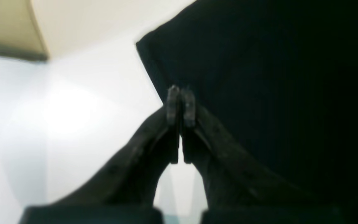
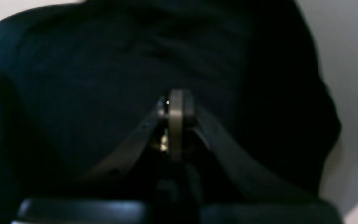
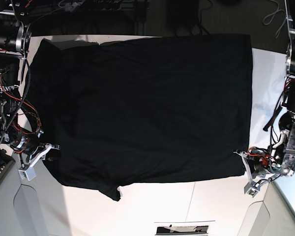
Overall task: Layout the t-shirt on the table in an organized manner, then fold the t-shirt properly
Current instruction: 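Regrasp the shirt sides and tug them apart to square the shirt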
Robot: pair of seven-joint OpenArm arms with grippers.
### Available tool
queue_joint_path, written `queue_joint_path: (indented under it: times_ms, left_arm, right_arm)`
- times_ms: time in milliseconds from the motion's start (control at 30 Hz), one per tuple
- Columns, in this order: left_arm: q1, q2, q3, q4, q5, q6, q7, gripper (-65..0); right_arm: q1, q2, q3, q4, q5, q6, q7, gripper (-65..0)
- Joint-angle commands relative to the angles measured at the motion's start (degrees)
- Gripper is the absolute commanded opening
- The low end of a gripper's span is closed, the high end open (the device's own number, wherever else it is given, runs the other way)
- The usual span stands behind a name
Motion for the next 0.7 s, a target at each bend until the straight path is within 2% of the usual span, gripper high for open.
queue_joint_path:
  times_ms: [0, 67, 300, 500, 667]
  left_arm:
    - [-0.8, -1.7, -0.3, 1.9, -1.7, 0.2, 0.0, -63.7]
    - [1.3, -3.2, -0.3, 3.9, -1.9, 0.1, 0.1, -63.7]
    - [12.1, -7.0, -0.3, 8.0, -4.4, -4.3, 0.2, -63.7]
    - [19.5, -6.7, -0.4, 11.9, -4.2, -4.0, -0.1, -63.7]
    - [22.3, -6.5, -0.4, 11.8, -1.6, -4.1, -3.8, -63.7]
  right_arm:
    - [1.4, 0.9, 0.3, 1.6, 1.0, 0.0, 0.4, -65.0]
    - [1.4, 0.9, 0.3, 1.9, 0.9, 0.0, -0.5, -65.0]
    - [-2.9, 1.0, 0.3, 2.0, 1.1, 0.3, -2.4, -65.0]
    - [-9.6, 2.8, 0.3, 5.6, 3.9, 0.4, -1.9, -65.0]
    - [-12.9, 2.9, 0.4, 8.9, 2.8, 0.7, -1.0, -65.0]
